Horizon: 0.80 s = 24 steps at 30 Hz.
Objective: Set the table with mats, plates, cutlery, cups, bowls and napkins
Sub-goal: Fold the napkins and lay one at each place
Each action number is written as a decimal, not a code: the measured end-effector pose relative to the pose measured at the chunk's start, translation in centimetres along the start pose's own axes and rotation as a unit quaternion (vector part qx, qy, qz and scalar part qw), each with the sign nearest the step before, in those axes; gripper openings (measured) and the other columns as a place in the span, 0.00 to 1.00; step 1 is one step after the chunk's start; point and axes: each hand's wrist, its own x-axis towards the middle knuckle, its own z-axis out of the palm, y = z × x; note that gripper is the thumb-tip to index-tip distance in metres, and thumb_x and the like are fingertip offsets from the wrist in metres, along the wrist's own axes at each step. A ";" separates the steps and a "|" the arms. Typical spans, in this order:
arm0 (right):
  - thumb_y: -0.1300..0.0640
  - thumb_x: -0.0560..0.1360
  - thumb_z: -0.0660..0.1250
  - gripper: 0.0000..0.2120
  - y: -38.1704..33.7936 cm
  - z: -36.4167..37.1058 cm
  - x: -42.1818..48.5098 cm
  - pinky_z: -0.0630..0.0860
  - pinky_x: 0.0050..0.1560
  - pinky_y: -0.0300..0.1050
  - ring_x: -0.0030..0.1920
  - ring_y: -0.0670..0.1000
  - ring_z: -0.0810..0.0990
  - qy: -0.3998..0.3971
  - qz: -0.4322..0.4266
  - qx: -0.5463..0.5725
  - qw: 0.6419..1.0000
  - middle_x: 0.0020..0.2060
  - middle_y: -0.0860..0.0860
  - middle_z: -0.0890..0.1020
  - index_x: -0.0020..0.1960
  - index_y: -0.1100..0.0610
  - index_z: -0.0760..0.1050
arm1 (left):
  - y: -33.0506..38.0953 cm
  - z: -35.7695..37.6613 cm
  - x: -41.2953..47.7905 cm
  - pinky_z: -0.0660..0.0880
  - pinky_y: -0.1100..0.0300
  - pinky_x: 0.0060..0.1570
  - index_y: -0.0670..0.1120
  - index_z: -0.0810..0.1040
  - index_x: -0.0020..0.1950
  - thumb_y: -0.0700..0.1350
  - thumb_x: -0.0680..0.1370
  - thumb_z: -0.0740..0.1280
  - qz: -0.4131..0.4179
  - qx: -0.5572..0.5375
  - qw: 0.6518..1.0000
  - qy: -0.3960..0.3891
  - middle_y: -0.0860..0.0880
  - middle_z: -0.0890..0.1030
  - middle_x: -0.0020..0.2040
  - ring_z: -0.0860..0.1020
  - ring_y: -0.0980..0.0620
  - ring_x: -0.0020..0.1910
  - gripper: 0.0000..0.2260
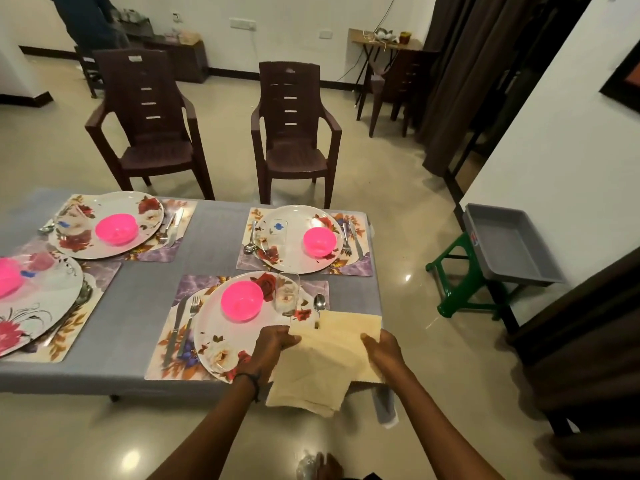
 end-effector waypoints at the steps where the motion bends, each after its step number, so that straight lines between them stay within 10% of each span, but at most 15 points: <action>1: 0.54 0.79 0.66 0.16 0.3 -0.6 1.3 0.75 0.58 0.49 0.57 0.60 0.79 0.014 -0.004 -0.037 0.999 0.59 0.58 0.81 0.64 0.59 0.76 | -0.1 0.1 0.4 0.71 0.53 0.42 0.43 0.77 0.33 0.43 0.69 0.73 0.006 0.027 1.000 0.010 0.44 0.78 0.36 0.76 0.44 0.39 0.07; 7: 0.51 0.80 0.64 0.20 1.8 -2.1 8.9 0.74 0.62 0.52 0.61 0.61 0.78 -0.016 -0.009 -0.137 0.990 0.63 0.58 0.79 0.69 0.58 0.73 | -1.2 0.2 0.6 0.69 0.52 0.40 0.33 0.76 0.38 0.47 0.69 0.72 -0.012 0.085 0.996 0.003 0.41 0.76 0.37 0.74 0.45 0.37 0.16; 24: 0.47 0.76 0.70 0.39 2.1 1.4 13.4 0.75 0.58 0.55 0.67 0.59 0.69 0.031 -0.034 -0.308 0.950 0.69 0.57 0.66 0.77 0.57 0.53 | -2.9 0.5 1.2 0.74 0.47 0.52 0.45 0.85 0.40 0.54 0.65 0.72 -0.061 0.120 0.984 0.118 0.46 0.84 0.42 0.80 0.43 0.47 0.13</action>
